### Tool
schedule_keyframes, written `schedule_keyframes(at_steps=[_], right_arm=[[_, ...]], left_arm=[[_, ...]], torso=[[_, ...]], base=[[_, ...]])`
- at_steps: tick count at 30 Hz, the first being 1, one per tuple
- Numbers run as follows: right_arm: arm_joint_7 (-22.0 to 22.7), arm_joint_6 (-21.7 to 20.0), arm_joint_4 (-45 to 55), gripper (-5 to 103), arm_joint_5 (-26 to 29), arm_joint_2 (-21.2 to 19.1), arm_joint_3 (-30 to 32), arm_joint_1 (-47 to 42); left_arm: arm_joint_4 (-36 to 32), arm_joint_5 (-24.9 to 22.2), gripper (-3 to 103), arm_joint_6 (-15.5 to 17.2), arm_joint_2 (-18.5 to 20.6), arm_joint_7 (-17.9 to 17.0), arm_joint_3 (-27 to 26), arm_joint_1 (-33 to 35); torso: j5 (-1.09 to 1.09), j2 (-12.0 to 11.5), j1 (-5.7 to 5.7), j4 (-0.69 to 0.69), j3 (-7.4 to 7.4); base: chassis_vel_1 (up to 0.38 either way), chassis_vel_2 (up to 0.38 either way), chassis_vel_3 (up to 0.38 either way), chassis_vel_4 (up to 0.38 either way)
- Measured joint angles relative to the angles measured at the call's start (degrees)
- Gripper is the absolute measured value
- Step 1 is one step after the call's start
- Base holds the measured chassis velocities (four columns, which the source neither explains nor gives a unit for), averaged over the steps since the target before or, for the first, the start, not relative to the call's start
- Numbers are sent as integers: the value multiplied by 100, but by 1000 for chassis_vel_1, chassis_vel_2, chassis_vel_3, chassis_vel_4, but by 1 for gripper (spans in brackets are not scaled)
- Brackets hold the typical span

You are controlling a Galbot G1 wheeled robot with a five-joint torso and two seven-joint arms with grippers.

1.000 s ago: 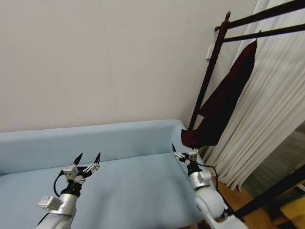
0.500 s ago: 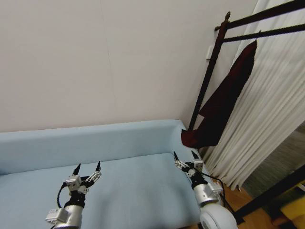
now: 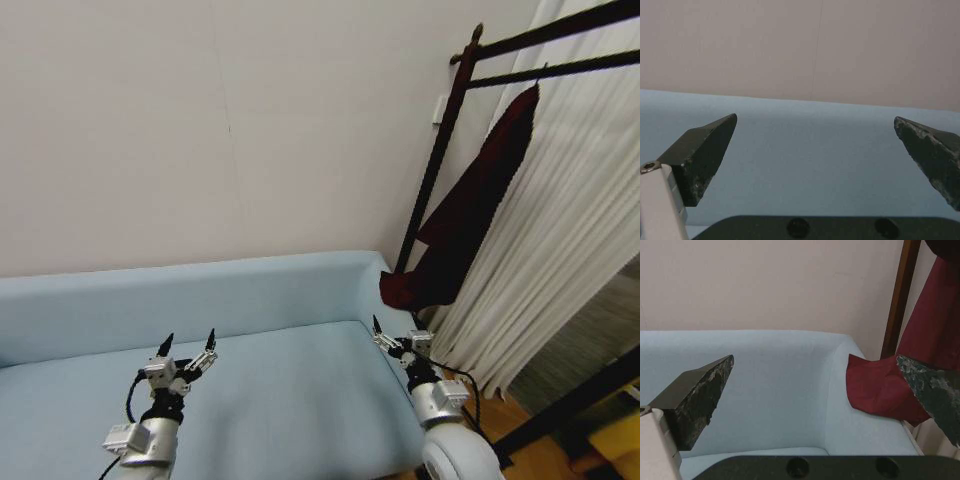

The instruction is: Pick up the clothes from the sofa and hang them on the clothes hanger.

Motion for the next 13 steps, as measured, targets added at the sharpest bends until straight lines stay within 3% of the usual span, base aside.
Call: schedule_keyframes(at_steps=[13], right_arm=[[5, 13, -10, 100, 0, -2, -10, 6]], left_arm=[[0, -2, 100, 0, 6, 8, -4, 4]], torso=[[0, 0, 0, 0, 0]], base=[[0, 0, 0, 0]])
